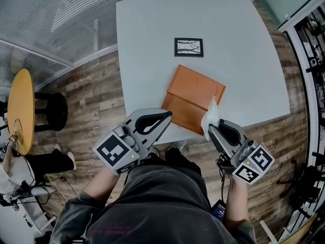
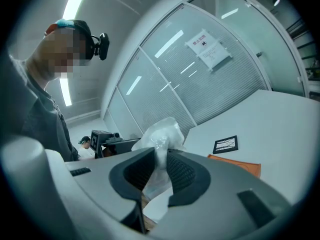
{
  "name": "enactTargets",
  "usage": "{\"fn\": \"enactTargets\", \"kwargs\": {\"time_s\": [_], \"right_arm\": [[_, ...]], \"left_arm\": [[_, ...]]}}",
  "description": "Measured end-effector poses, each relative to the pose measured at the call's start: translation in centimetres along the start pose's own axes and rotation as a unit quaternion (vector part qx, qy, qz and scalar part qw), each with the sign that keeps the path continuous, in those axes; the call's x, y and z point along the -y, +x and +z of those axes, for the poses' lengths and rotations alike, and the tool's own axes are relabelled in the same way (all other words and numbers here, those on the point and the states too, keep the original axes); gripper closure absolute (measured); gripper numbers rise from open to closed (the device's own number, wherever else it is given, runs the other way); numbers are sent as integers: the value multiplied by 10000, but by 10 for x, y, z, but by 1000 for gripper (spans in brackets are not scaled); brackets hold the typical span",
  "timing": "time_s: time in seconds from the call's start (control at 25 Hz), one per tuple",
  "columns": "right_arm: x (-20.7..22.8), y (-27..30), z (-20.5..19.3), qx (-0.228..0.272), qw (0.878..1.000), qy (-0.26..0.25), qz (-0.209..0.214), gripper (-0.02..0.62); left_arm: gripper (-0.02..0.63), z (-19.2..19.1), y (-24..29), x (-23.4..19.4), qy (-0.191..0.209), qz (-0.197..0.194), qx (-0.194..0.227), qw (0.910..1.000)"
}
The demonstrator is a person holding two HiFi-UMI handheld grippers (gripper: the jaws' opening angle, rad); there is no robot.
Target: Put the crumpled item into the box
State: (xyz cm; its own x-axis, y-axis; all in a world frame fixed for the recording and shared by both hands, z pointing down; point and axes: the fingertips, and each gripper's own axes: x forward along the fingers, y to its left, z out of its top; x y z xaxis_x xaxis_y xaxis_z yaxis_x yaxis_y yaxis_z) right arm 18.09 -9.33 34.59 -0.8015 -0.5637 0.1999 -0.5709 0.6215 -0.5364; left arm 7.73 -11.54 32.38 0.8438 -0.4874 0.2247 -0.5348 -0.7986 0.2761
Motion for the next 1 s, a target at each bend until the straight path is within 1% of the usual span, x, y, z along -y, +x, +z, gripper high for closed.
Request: {"fn": "enactTargets", "kwargs": {"time_s": [0.16, 0.36, 0.76, 1.0], "right_arm": [[11, -7, 5, 11, 10000, -13, 53, 518], [22, -9, 8, -1, 10000, -39, 61, 518], [27, -6, 5, -69, 10000, -45, -16, 518], [27, 10, 0, -74, 9997, -26, -238, 518]], "left_arm": [[594, 3, 8, 2, 29, 103, -9, 9999], [594, 0, 16, 3, 27, 136, -18, 9999], [594, -8, 18, 3, 15, 4, -59, 10000], [594, -18, 6, -12, -28, -94, -191, 9998]]}}
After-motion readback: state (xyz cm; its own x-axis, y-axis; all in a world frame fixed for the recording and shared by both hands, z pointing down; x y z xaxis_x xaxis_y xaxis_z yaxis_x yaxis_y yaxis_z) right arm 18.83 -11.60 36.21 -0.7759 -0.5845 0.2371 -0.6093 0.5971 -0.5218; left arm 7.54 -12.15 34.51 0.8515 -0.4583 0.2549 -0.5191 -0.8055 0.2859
